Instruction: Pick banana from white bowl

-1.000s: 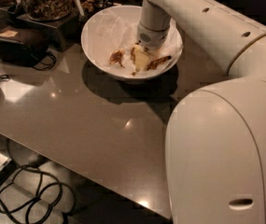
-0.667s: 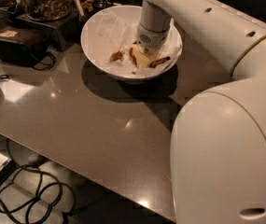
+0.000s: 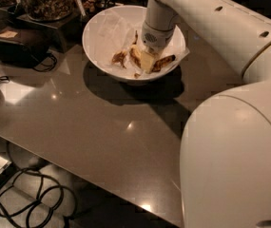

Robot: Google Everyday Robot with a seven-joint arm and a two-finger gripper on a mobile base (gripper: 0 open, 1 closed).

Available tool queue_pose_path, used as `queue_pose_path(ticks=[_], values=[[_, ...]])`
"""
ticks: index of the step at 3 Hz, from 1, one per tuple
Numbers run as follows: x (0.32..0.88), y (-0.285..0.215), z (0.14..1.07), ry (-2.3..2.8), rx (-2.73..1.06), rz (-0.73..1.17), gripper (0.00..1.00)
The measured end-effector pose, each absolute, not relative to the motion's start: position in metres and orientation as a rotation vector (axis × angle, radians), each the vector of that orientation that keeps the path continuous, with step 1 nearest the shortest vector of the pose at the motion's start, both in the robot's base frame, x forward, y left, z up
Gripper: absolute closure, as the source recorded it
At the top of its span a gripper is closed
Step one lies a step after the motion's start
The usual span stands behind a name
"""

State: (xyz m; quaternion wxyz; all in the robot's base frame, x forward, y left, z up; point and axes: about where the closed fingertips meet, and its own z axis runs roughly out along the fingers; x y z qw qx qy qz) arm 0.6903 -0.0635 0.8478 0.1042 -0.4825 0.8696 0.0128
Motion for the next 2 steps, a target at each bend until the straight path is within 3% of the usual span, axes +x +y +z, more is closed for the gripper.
queue_pose_path(ticks=[2], values=[[0.668,-0.060,0.895,2.409,-1.527,0.091,1.00]])
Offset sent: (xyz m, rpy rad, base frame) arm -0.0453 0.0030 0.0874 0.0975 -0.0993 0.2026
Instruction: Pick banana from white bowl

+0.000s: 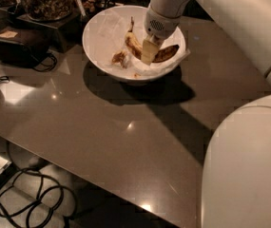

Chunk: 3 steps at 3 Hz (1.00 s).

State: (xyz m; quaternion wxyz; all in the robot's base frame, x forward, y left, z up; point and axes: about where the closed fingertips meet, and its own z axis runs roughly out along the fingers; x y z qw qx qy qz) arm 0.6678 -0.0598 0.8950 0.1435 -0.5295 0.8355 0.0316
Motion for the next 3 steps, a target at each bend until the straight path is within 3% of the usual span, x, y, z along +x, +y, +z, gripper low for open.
queue_pose_path(ticks=[1,3], values=[[0.668,-0.060,0.896,2.405,-1.531,0.090,1.00],[0.604,-0.049,0.929,2.323,-1.658,0.129,1.00]])
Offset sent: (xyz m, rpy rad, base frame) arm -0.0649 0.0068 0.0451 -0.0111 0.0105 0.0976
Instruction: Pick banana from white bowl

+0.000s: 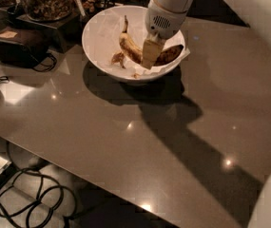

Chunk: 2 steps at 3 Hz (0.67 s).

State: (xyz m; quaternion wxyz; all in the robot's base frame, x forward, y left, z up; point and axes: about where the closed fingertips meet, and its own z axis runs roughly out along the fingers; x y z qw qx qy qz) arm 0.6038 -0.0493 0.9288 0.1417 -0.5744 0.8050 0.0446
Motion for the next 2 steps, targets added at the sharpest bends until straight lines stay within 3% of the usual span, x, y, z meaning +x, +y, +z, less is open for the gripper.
queue_pose_path(ticks=[2], values=[[0.6061,-0.0478,0.9294,2.318,-1.651,0.123,1.00]])
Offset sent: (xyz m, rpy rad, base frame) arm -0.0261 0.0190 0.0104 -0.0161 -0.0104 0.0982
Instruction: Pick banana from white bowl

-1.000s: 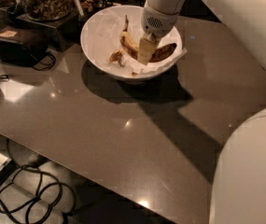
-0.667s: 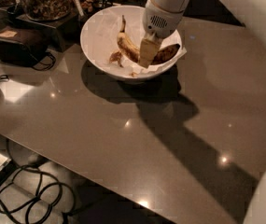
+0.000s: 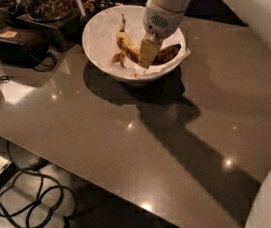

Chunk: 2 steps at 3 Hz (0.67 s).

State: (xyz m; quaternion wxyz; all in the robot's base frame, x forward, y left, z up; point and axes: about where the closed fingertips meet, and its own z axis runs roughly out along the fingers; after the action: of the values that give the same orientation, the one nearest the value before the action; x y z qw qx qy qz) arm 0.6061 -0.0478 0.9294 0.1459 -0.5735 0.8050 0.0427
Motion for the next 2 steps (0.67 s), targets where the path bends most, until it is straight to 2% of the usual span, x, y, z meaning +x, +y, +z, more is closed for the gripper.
queue_pose_path(ticks=[2], values=[[0.545,-0.027,0.955,2.192,-1.809,0.110,1.00]])
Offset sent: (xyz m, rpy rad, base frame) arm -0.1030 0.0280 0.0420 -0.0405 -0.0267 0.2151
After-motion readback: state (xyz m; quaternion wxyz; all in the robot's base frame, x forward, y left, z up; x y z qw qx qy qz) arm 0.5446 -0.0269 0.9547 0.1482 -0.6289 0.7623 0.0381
